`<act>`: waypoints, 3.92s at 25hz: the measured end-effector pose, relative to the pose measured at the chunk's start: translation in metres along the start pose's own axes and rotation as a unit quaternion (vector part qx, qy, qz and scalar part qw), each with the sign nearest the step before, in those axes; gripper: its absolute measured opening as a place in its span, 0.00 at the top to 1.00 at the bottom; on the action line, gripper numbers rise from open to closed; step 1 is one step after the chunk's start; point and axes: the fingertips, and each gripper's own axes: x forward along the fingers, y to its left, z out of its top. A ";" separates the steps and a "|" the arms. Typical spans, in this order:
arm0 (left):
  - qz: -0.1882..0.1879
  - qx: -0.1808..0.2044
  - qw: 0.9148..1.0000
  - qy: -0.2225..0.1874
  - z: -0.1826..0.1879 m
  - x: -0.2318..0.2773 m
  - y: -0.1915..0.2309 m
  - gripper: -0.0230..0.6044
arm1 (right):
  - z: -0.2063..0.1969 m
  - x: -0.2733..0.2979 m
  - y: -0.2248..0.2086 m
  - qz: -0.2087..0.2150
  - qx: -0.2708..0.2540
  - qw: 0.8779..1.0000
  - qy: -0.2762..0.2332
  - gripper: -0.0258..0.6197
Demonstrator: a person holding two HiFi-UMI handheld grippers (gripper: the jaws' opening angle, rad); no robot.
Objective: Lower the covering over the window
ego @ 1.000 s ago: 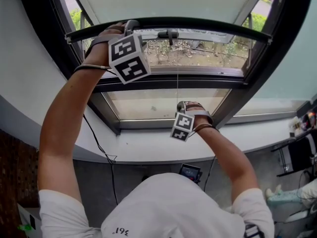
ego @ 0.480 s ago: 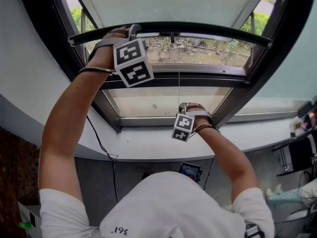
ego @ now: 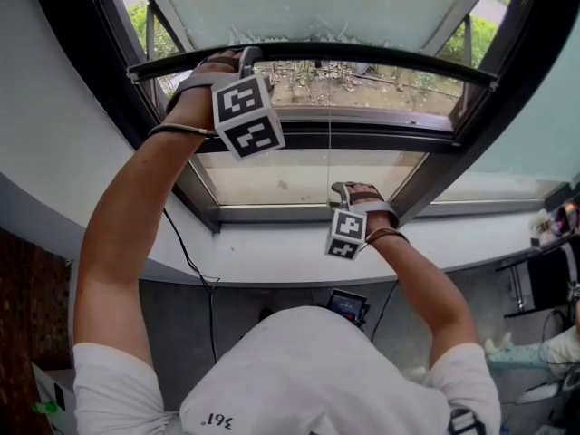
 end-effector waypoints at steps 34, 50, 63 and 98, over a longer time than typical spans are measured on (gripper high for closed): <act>-0.057 -0.015 0.998 0.015 -0.015 0.026 -0.063 0.59 | -0.014 -0.129 -0.270 -0.294 0.063 0.951 -0.070 0.72; -0.064 -0.020 0.998 0.014 -0.017 0.030 -0.073 0.59 | -0.027 -0.107 -0.264 -0.274 0.063 0.959 -0.033 0.87; -0.094 -0.026 0.995 0.027 -0.021 0.037 -0.096 0.58 | -0.031 -0.088 -0.246 -0.240 0.052 0.969 -0.001 0.88; -0.152 -0.014 0.987 0.053 -0.038 0.060 -0.160 0.53 | -0.041 -0.039 -0.186 -0.132 0.016 0.990 0.043 0.80</act>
